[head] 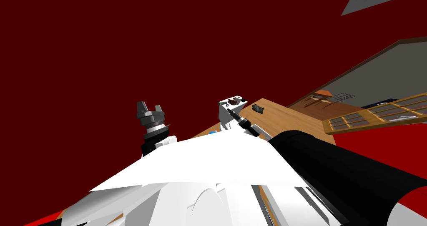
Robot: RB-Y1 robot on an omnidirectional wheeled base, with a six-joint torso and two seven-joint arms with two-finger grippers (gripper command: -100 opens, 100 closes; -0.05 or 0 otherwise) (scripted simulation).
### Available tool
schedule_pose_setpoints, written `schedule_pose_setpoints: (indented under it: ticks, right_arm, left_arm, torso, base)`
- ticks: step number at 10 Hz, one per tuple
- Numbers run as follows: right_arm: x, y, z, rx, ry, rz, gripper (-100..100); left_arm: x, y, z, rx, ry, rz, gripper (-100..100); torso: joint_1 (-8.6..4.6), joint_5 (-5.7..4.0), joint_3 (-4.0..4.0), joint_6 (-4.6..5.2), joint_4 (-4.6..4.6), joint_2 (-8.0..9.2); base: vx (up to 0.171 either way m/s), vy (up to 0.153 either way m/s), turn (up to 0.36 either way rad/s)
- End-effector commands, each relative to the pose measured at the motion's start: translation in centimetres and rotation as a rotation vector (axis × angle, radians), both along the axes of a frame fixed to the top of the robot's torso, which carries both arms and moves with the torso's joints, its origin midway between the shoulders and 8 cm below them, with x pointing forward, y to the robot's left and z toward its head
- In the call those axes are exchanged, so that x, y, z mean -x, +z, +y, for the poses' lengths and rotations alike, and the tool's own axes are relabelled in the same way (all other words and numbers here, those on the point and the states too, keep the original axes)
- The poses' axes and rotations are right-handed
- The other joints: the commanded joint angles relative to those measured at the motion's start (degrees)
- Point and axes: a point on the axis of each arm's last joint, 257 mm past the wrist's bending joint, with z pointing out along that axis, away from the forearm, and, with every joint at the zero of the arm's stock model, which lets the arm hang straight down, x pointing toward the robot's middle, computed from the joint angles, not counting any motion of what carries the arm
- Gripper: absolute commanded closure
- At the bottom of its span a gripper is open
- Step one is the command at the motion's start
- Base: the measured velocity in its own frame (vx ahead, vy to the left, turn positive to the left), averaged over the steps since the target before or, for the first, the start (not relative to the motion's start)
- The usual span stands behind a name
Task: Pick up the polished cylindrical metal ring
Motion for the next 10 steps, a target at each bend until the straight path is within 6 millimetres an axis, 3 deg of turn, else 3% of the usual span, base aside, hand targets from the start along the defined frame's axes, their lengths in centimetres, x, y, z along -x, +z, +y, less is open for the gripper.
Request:
schedule_pose_setpoints:
  ticks: [1,4,7,9,10]
  right_arm:
    - [0.5,-1.7,-0.7,0.071,0.013,0.042,-100]
    - [1.4,-4.2,-2.5,0.193,0.032,0.106,-100]
    - [1.9,-5.2,-3.6,0.272,0.054,0.139,-100]
    - [2.9,-6.9,-6.0,0.394,0.069,0.188,-100]
    - [2.9,-6.8,-6.1,0.410,0.081,0.191,-100]
  left_arm:
    - [0.0,0.0,0.0,0.000,0.000,0.000,0]
    - [0.0,0.0,0.0,0.000,0.000,0.000,0]
    - [0.0,0.0,0.0,0.000,0.000,0.000,0]
    - [0.0,0.0,0.0,0.000,0.000,0.000,0]
    - [0.0,0.0,0.0,0.000,0.000,0.000,0]
  torso:
    - [0.00,0.00,0.00,0.00,0.00,0.00]
    - [0.00,0.01,-0.01,0.00,0.00,-0.02]
    - [-0.02,0.00,0.00,0.00,0.00,0.00]
    - [0.00,0.00,-0.01,0.00,0.00,-0.01]
    - [0.00,0.00,-0.03,0.00,-0.01,-0.06]
  base:
    - [0.020,0.020,-0.023]
    - [0.029,0.022,-0.016]
    - [0.021,0.016,-0.005]
    - [0.034,0.021,0.010]
    - [0.036,0.017,0.003]
